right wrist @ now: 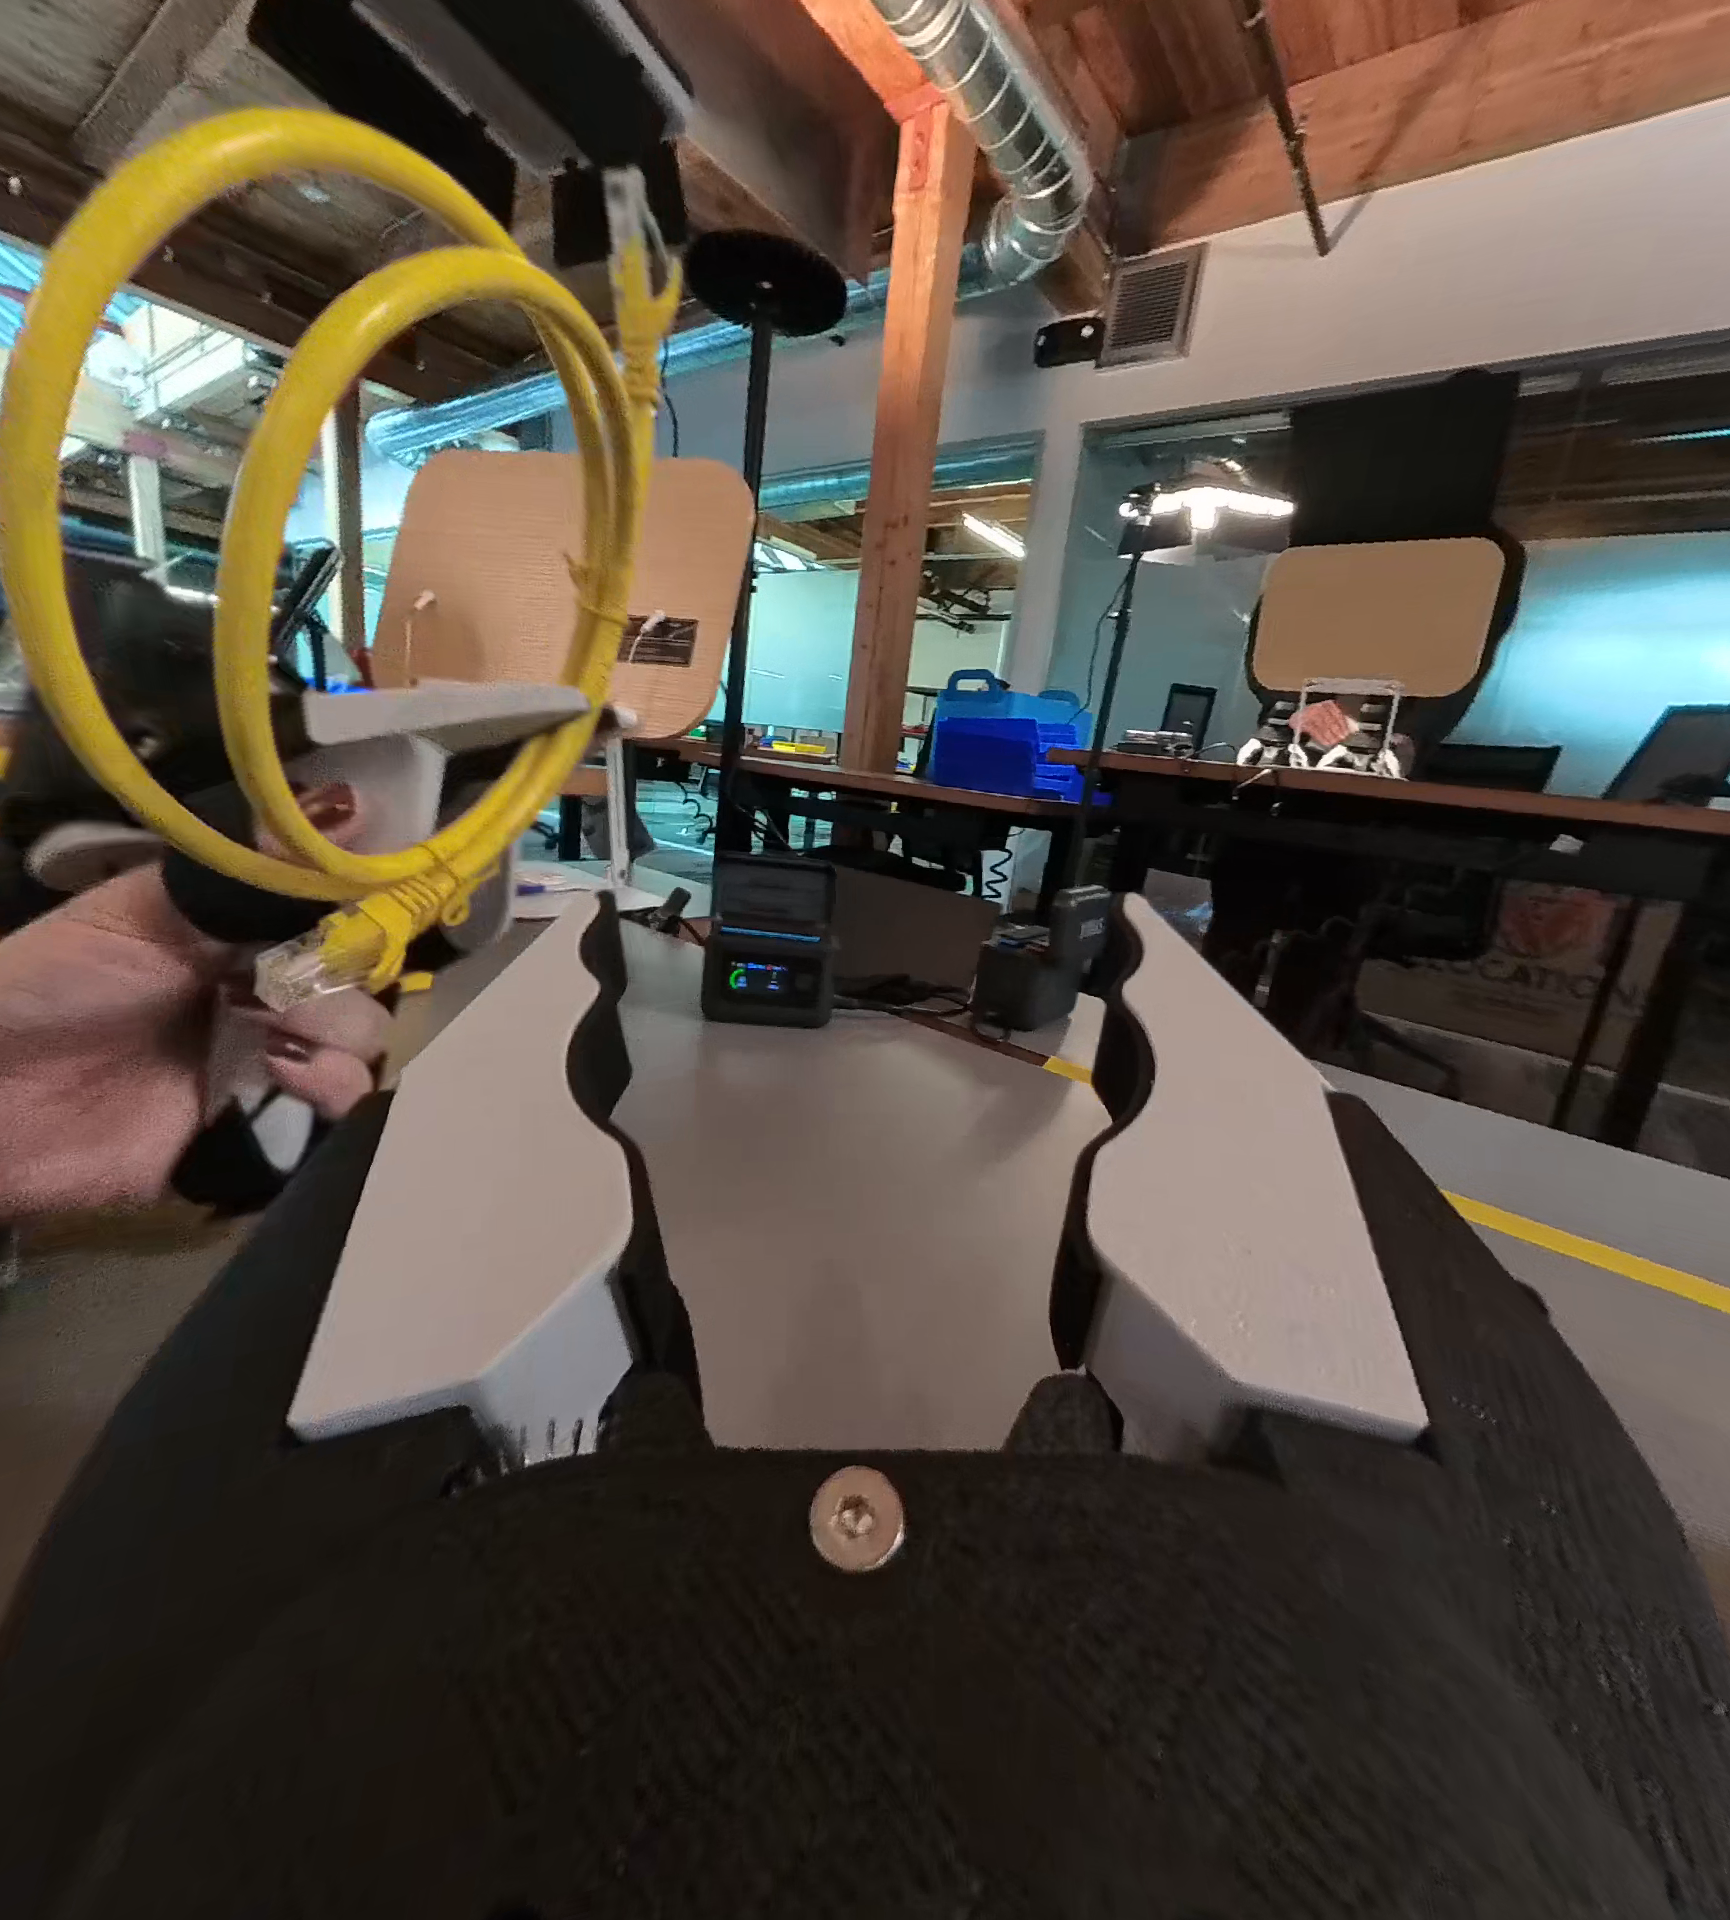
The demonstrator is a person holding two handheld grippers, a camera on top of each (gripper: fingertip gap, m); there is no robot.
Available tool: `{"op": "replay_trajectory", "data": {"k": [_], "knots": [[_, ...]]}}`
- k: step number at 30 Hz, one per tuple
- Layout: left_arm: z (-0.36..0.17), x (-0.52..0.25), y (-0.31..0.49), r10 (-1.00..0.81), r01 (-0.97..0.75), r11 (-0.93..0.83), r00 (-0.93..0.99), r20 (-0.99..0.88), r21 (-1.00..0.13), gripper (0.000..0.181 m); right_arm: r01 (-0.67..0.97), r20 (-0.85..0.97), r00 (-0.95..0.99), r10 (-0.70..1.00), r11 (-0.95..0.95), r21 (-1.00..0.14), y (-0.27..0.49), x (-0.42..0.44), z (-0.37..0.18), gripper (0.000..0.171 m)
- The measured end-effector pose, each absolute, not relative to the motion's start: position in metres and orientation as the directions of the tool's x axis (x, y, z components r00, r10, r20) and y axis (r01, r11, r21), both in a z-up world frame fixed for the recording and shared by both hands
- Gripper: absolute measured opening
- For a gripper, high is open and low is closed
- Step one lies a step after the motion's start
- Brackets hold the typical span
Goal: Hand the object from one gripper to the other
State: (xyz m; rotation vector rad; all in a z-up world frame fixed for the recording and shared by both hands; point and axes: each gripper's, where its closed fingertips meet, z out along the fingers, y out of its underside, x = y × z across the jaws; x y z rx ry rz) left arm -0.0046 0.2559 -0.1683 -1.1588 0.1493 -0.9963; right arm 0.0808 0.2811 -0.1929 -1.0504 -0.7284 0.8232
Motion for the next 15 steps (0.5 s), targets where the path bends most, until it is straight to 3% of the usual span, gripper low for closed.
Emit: {"op": "replay_trajectory", "data": {"k": [9, 12, 15], "knots": [[-0.184, -0.002, 0.253, -0.754, 0.594, -0.030, 0.515, 0.408, -0.804, 0.008, -0.284, 0.032, 0.398, 0.917, 0.156, -0.946, 0.273, 0.077, -0.191, 0.079], [-0.186, -0.001, 0.255, -0.749, 0.596, -0.051, 0.508, 0.425, -0.802, 0.008, -0.313, -0.028, 0.229, 0.973, 0.046, -0.949, 0.252, 0.071, -0.189, 0.071], [-0.188, 0.001, 0.256, -0.746, 0.595, -0.074, 0.499, 0.441, -0.800, 0.008, -0.325, -0.145, -0.070, 0.987, -0.160, -0.932, 0.221, 0.069, -0.182, 0.061]]}}
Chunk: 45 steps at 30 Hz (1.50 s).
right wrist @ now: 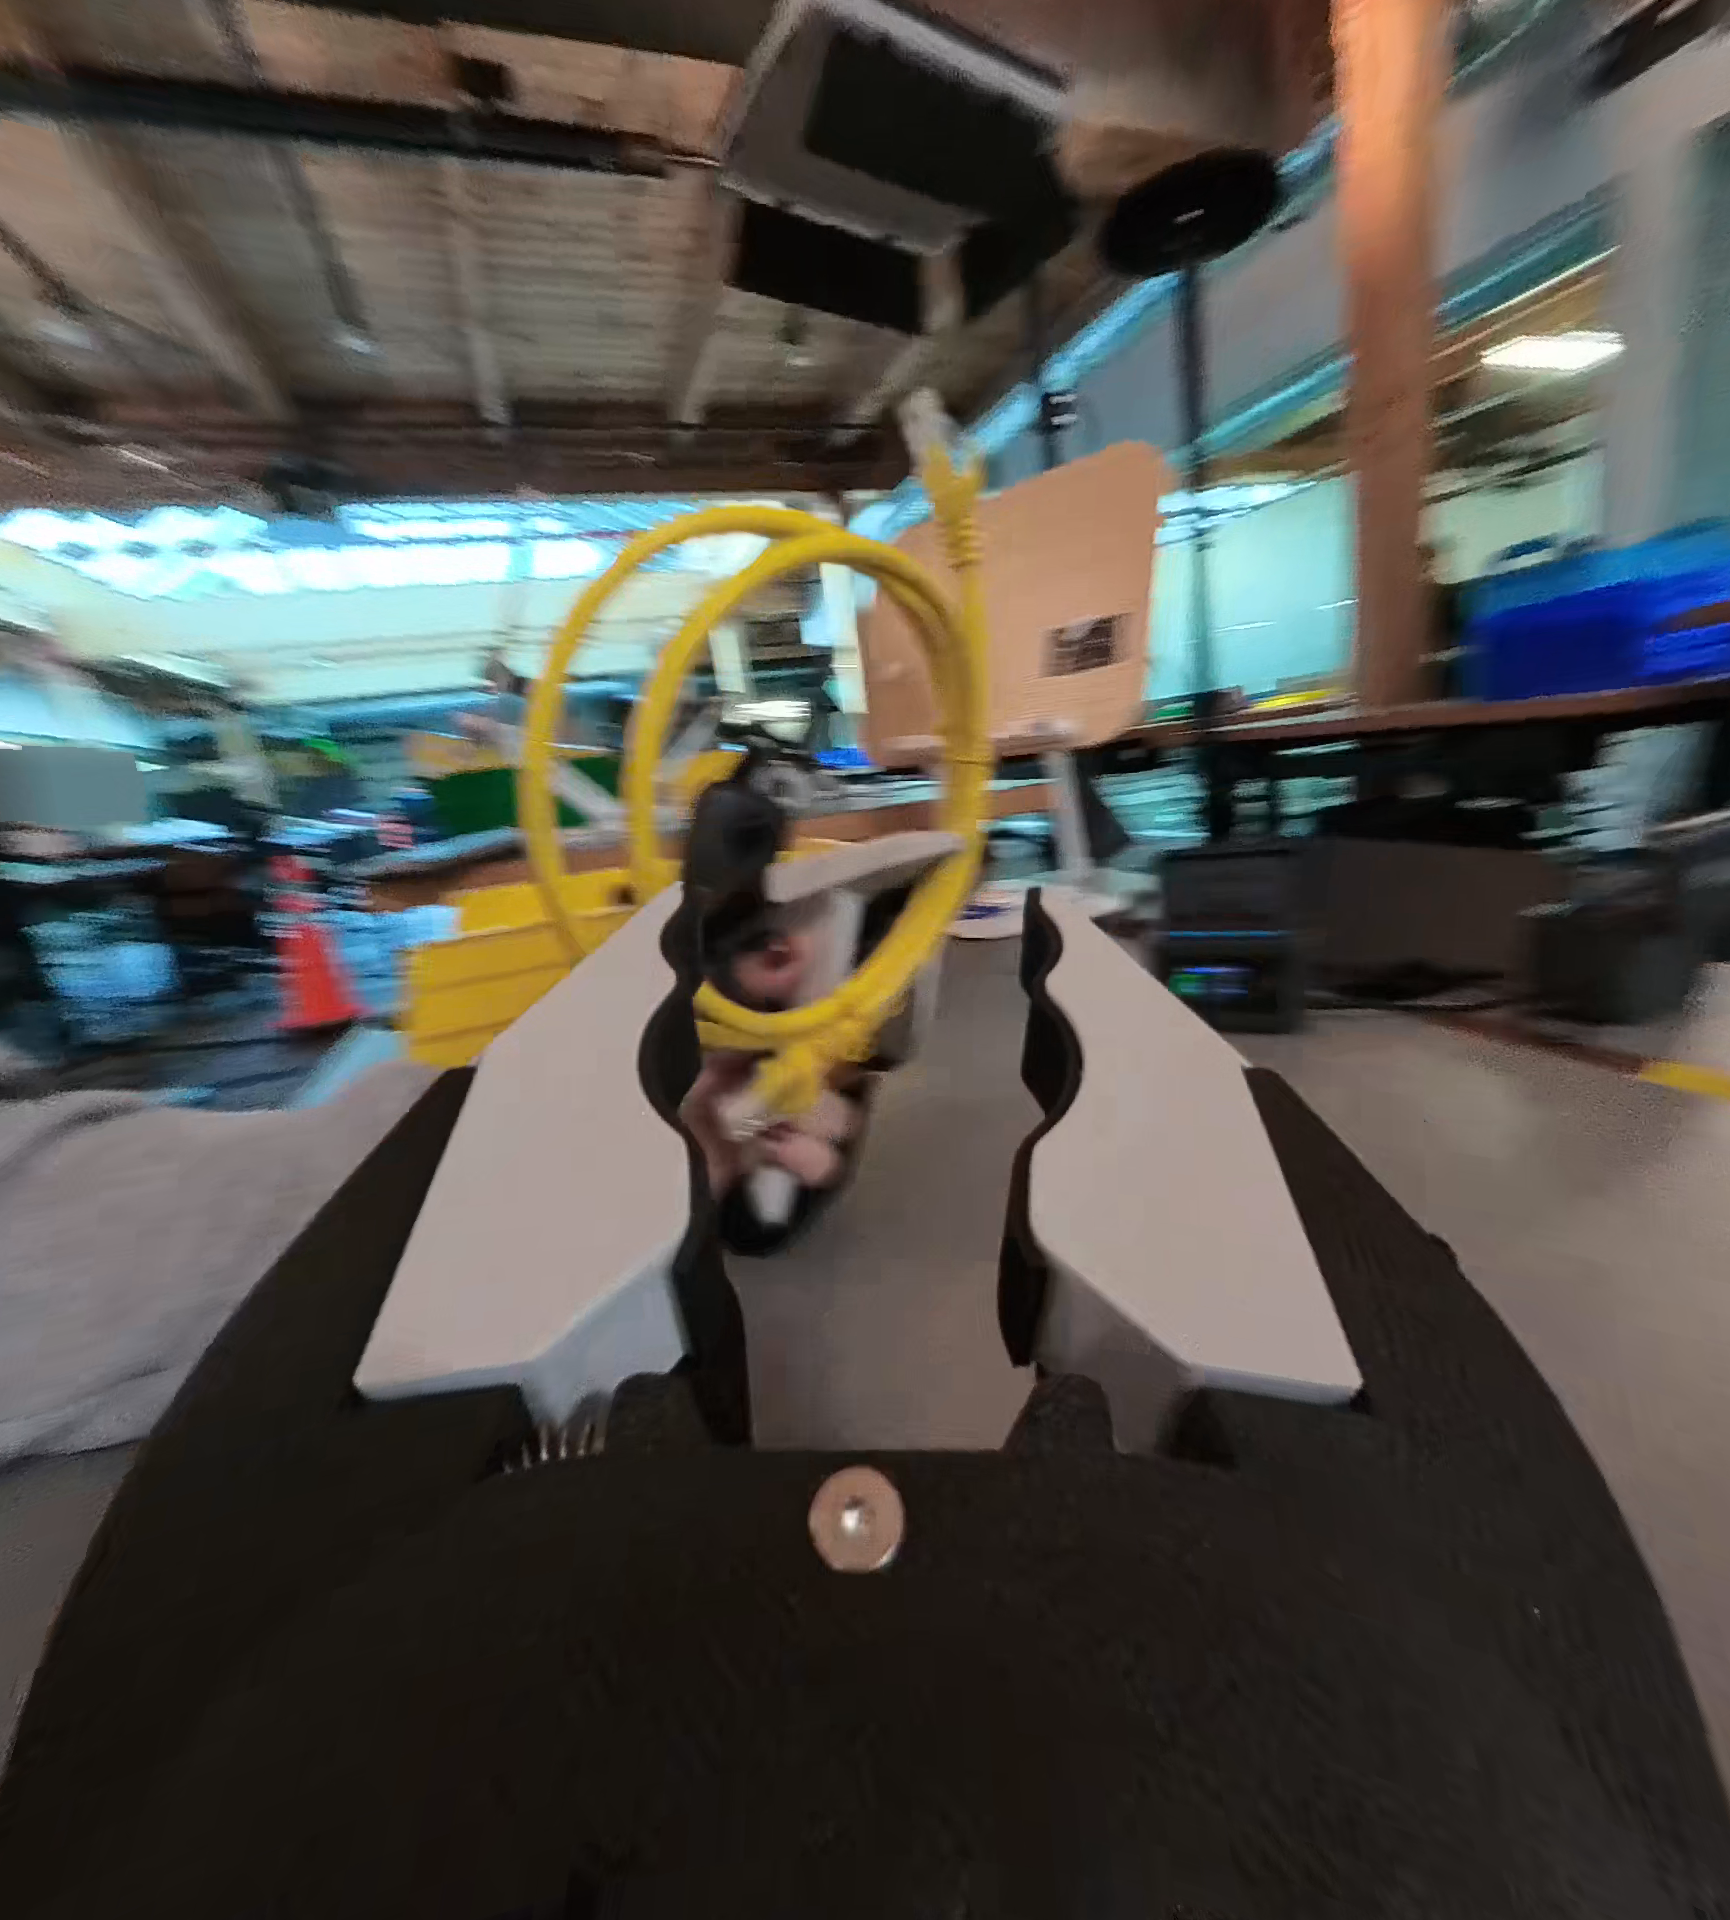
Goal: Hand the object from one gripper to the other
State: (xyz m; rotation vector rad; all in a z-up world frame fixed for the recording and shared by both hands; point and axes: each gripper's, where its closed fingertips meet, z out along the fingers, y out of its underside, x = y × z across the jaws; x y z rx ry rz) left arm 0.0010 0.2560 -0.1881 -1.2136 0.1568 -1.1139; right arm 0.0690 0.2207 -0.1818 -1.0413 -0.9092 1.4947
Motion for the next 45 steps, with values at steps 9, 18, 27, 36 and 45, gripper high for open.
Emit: {"op": "replay_trajectory", "data": {"k": [9, 18, 27, 36, 45], "knots": [[-0.201, 0.021, 0.256, -0.737, 0.462, -0.142, 0.541, 0.405, -0.876, 0.008, -0.195, -0.305, -0.576, 0.758, -0.490, -0.850, 0.165, 0.085, -0.158, 0.058], [-0.212, 0.033, 0.256, -0.721, 0.289, -0.113, 0.634, 0.279, -0.951, 0.009, -0.102, -0.323, -0.549, 0.771, -0.445, -0.890, 0.161, 0.080, -0.170, 0.020], [-0.213, 0.015, 0.264, -0.618, 0.298, -0.121, 0.724, 0.307, -0.947, 0.035, 0.012, 0.106, -0.242, 0.964, 0.113, -0.994, 0.166, 0.059, -0.209, 0.003], [-0.180, 0.020, 0.230, -0.810, 0.485, -0.216, 0.396, 0.432, -0.848, 0.068, 0.261, 0.628, 0.078, 0.774, 0.592, -0.762, 0.216, 0.055, -0.236, 0.003], [-0.198, 0.052, 0.232, -0.801, 0.208, -0.046, 0.577, 0.160, -0.977, 0.010, 0.479, 0.876, 0.032, 0.481, 0.762, -0.436, 0.238, 0.055, -0.262, 0.004]]}}
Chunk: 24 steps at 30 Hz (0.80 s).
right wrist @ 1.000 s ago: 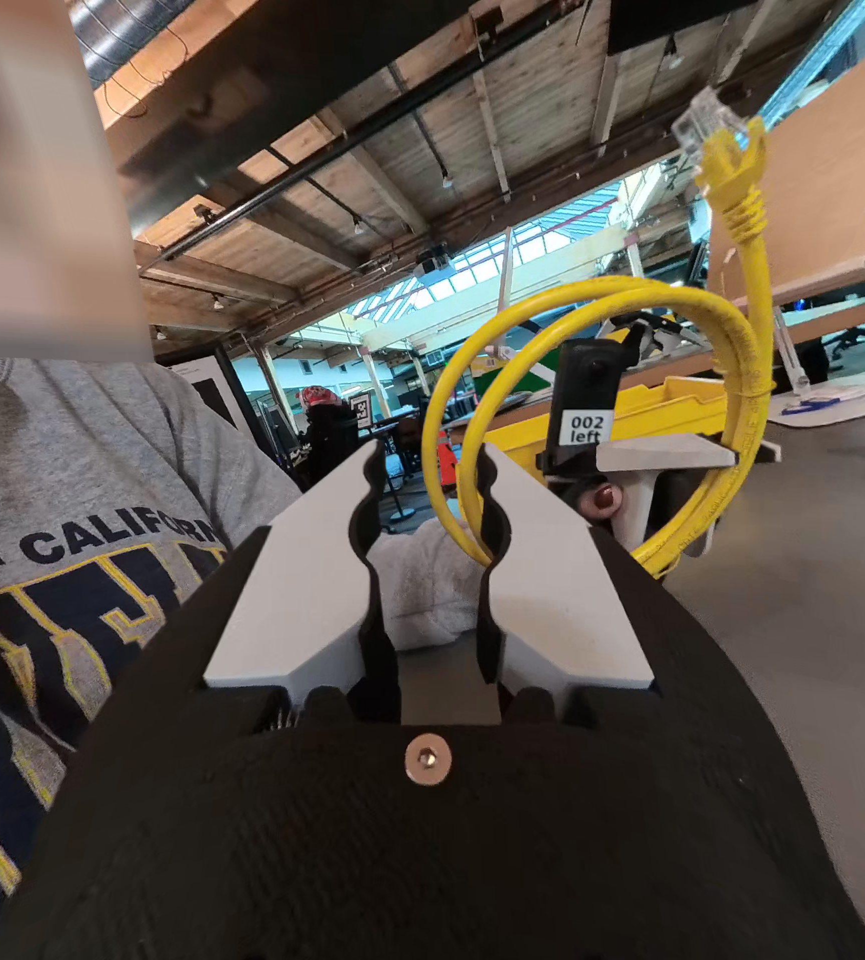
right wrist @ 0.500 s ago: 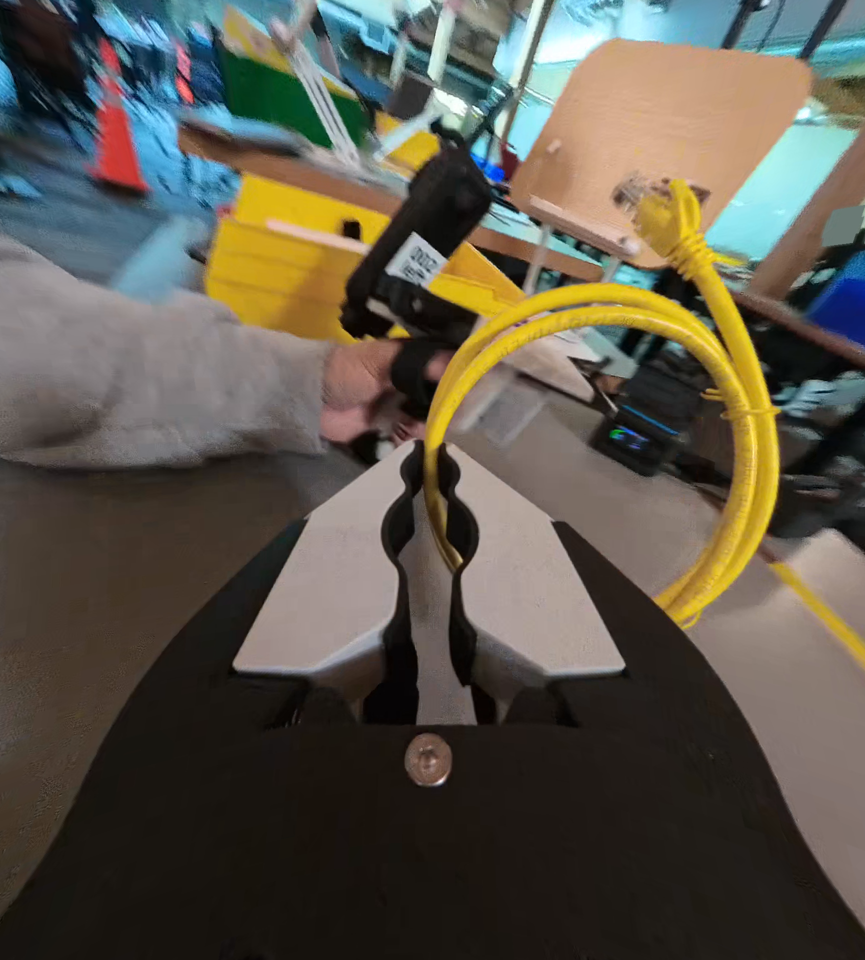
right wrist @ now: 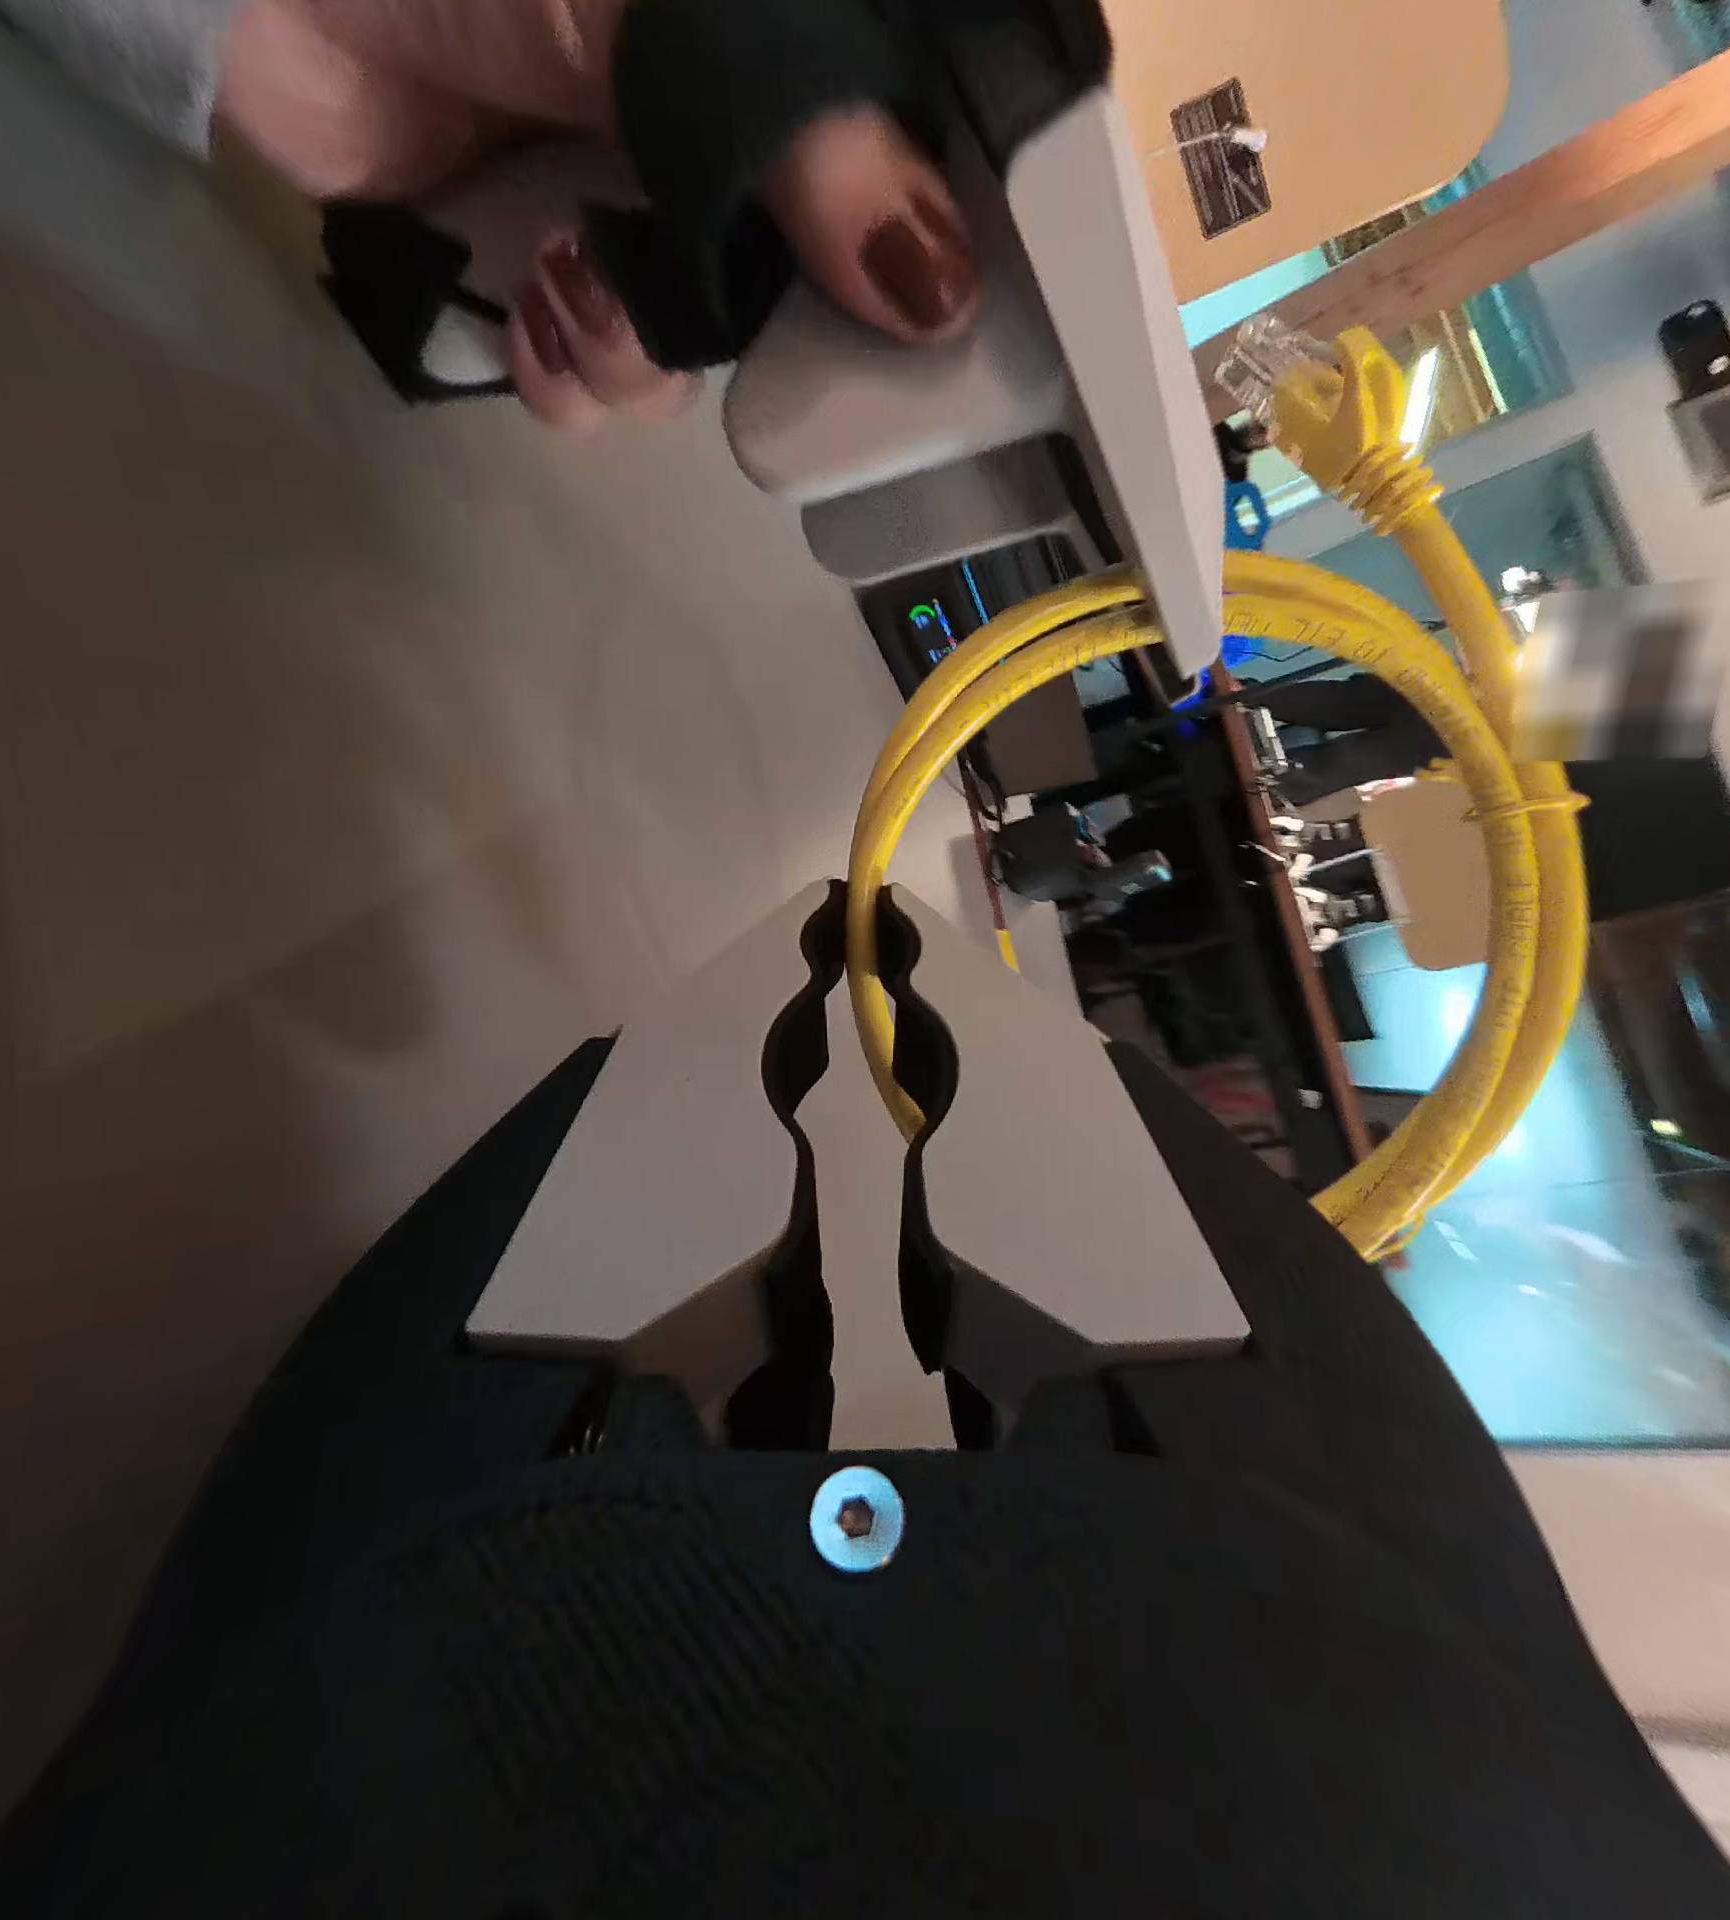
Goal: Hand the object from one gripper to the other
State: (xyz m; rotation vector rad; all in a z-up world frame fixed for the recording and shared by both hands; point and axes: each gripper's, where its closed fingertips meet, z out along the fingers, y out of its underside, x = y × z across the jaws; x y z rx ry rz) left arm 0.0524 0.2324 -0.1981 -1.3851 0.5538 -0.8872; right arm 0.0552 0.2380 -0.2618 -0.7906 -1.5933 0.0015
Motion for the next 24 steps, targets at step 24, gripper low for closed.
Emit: {"op": "replay_trajectory", "data": {"k": [24], "knots": [[-0.175, 0.028, 0.230, -0.841, 0.564, -0.135, 0.370, 0.395, -0.815, 0.004, -0.278, -0.506, -0.138, 0.852, -0.523, -0.806, 0.254, 0.078, -0.189, 0.000]]}}
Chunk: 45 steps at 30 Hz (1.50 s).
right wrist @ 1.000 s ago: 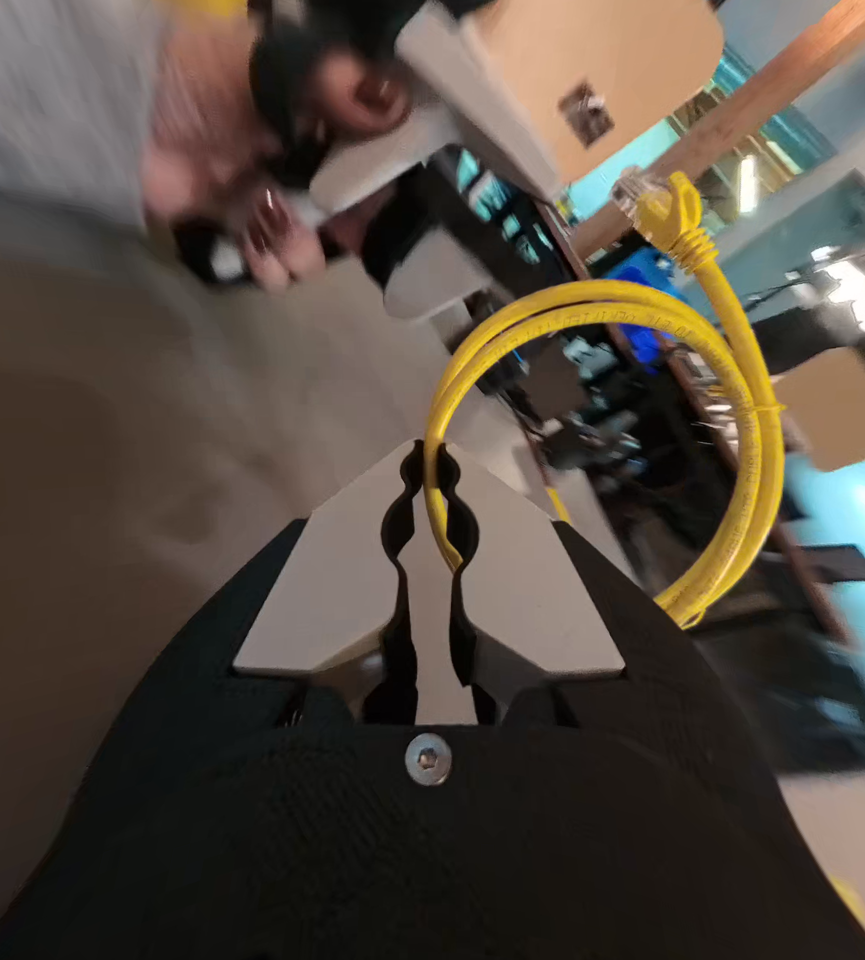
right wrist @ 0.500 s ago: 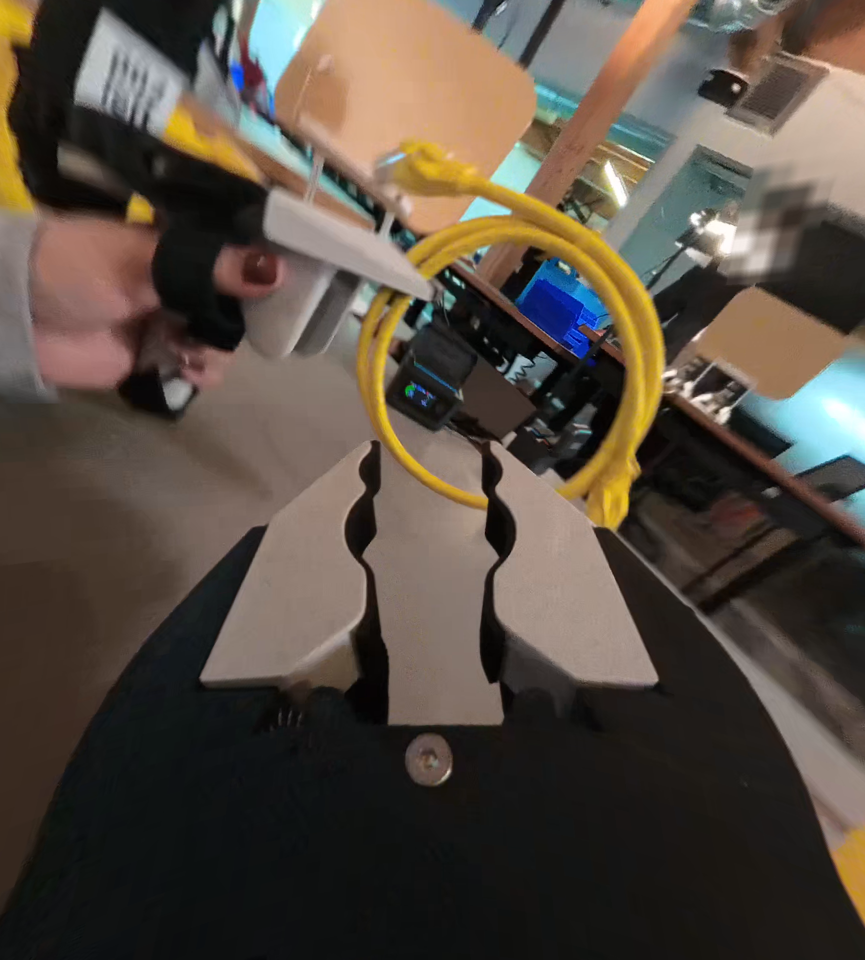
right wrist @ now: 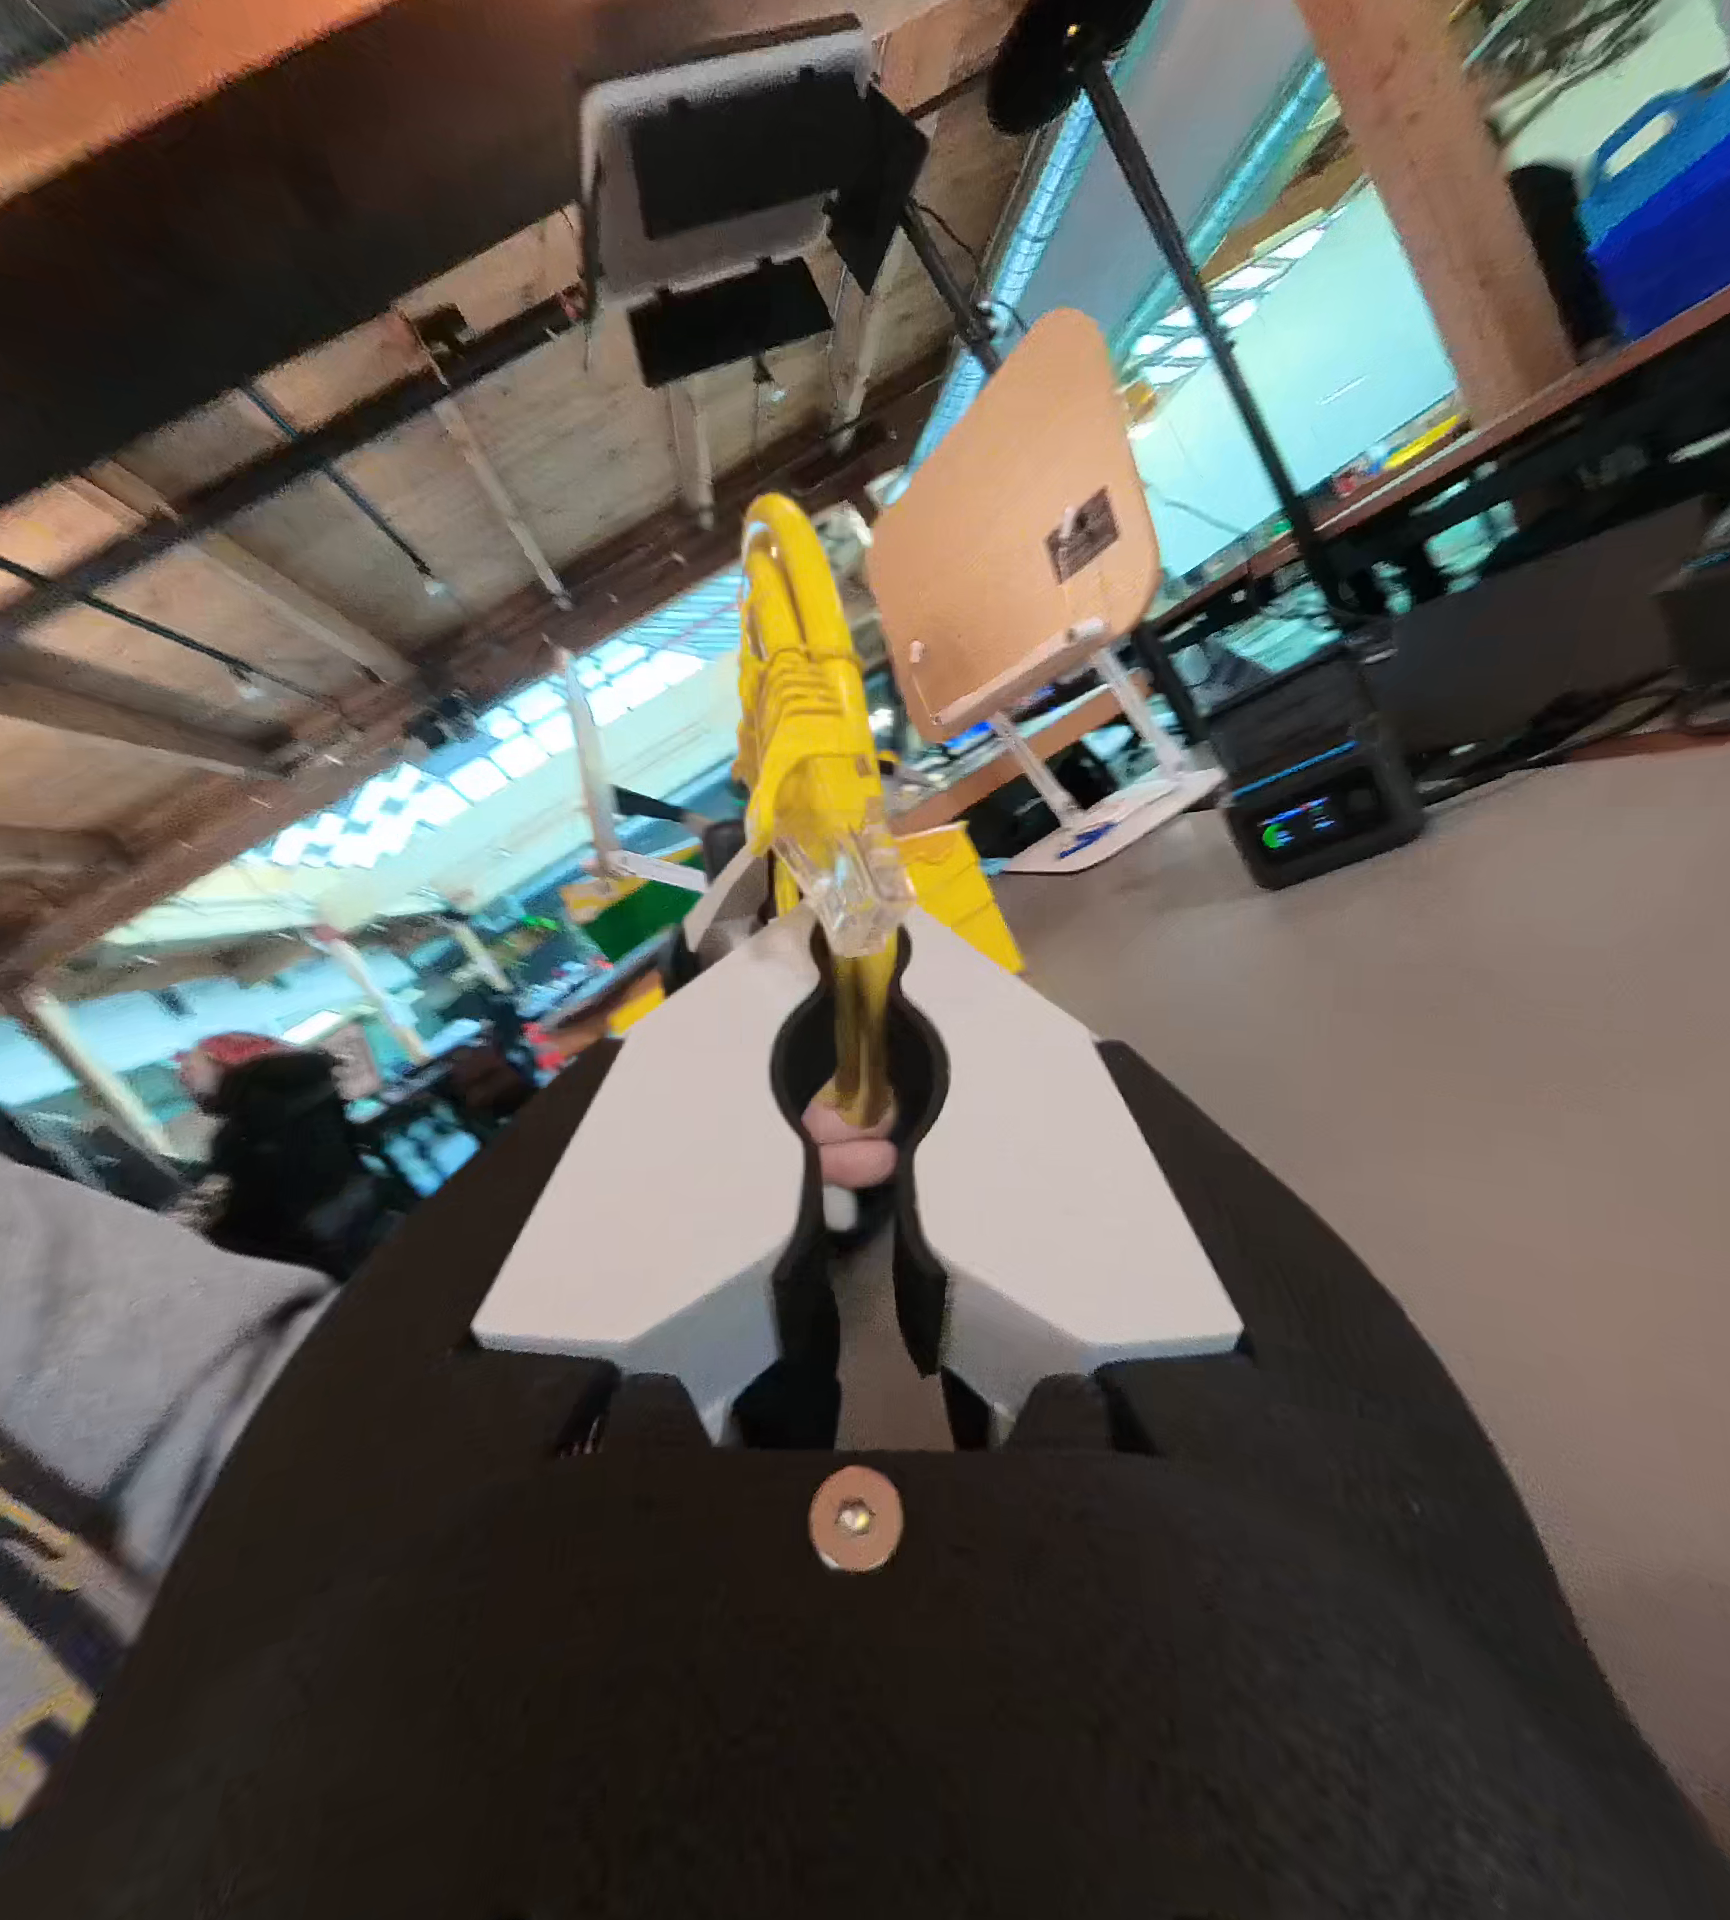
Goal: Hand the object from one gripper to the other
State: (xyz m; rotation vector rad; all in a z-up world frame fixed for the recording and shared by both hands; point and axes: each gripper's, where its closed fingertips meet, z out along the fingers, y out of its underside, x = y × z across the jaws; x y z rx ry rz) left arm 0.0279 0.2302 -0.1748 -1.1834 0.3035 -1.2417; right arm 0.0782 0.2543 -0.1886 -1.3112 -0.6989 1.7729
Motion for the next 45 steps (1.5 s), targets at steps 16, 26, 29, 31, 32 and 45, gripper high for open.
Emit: {"op": "replay_trajectory", "data": {"k": [16, 26, 29, 31, 32, 45], "knots": [[-0.182, 0.025, 0.243, -0.666, 0.669, -0.524, 0.066, 0.743, -0.528, 0.072, 0.501, 0.922, 0.365, 0.129, 0.808, -0.311, 0.258, 0.075, -0.196, 0.000], [-0.194, 0.019, 0.245, -0.662, 0.631, -0.487, 0.184, 0.726, -0.604, 0.006, 0.467, 0.922, 0.238, 0.304, 0.797, -0.383, 0.252, 0.058, -0.229, 0.049], [-0.188, 0.009, 0.240, -0.726, 0.570, -0.351, 0.335, 0.600, -0.743, 0.006, 0.292, 0.721, 0.250, 0.646, 0.659, -0.693, 0.242, 0.059, -0.228, 0.071], [-0.181, 0.007, 0.231, -0.784, 0.506, -0.243, 0.400, 0.475, -0.827, 0.006, 0.148, 0.520, 0.250, 0.817, 0.498, -0.854, 0.237, 0.061, -0.217, 0.073], [-0.179, 0.009, 0.225, -0.814, 0.475, -0.207, 0.402, 0.420, -0.855, 0.006, 0.079, 0.396, 0.239, 0.887, 0.389, -0.918, 0.237, 0.063, -0.211, 0.077], [-0.181, 0.035, 0.204, -0.886, 0.421, -0.298, 0.211, 0.412, -0.857, 0.009, -0.014, -0.299, -0.263, 0.917, -0.314, -0.949, 0.203, 0.070, -0.207, 0.002]]}}
